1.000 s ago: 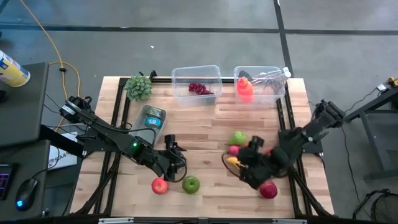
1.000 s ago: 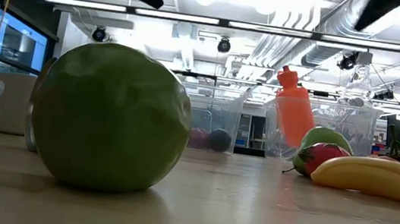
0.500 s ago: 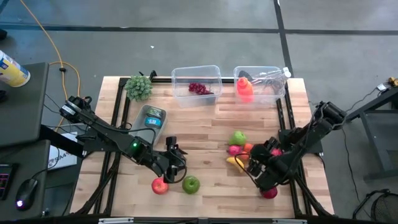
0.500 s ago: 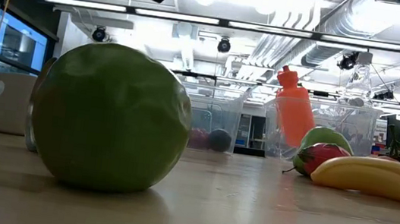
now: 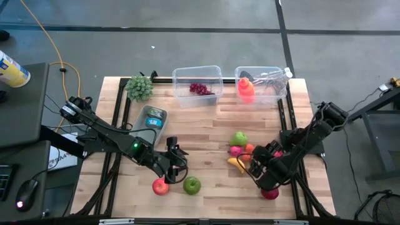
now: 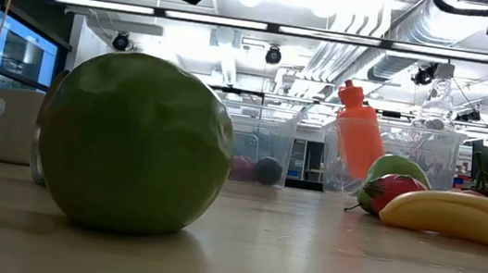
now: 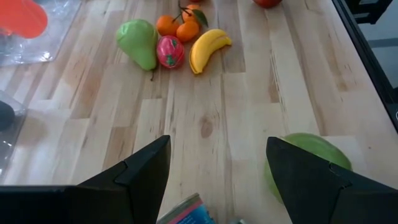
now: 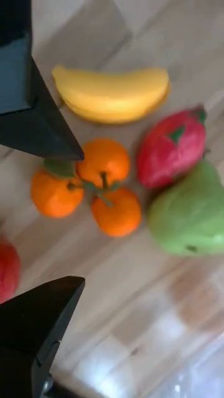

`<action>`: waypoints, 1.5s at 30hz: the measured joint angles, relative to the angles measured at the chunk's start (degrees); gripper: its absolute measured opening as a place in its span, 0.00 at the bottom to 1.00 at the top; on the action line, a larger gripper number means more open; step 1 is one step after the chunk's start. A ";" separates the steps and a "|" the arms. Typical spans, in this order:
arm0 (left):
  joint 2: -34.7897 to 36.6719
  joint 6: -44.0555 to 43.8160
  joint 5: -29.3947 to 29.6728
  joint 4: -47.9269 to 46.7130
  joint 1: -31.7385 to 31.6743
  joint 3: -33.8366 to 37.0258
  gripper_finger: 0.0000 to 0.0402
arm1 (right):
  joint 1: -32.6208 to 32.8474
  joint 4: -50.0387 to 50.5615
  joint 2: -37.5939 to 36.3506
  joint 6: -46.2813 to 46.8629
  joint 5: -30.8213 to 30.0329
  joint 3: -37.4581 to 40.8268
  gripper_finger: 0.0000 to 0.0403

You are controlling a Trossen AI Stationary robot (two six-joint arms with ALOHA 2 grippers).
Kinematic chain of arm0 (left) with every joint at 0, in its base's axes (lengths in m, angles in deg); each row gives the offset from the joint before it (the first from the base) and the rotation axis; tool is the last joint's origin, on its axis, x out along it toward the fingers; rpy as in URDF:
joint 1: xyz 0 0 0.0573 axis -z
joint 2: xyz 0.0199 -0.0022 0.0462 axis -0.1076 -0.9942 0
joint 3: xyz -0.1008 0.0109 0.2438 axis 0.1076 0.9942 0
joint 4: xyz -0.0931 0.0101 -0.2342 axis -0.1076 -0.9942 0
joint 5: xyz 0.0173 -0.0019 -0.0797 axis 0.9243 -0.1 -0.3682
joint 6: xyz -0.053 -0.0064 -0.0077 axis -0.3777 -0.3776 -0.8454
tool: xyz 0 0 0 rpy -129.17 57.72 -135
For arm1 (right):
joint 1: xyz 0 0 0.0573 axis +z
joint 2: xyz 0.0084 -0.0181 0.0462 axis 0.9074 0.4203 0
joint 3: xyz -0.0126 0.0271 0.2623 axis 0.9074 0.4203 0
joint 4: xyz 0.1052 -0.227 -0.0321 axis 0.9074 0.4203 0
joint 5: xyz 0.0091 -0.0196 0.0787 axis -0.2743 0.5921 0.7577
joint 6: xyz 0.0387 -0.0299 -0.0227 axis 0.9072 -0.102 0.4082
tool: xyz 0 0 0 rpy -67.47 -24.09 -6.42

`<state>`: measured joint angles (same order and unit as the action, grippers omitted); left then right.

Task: Pick & Place Food Item
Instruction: Put the tangerine into the left transparent bin

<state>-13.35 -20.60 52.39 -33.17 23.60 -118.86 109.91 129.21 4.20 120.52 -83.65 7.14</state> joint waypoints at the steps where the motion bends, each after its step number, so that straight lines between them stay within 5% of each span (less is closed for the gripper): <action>1: 0.00 0.00 0.00 0.00 0.00 0.00 0.64 | 0.06 -1.12 0.00 -0.50 -0.05 0.00 0.76; 45: -0.02 -0.28 0.08 -0.04 -0.42 0.02 0.64 | -0.15 -8.99 0.11 -6.10 -9.02 4.22 0.76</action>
<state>-13.37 -20.88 52.48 -33.21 23.19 -118.84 109.77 120.23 4.31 114.42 -92.66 11.36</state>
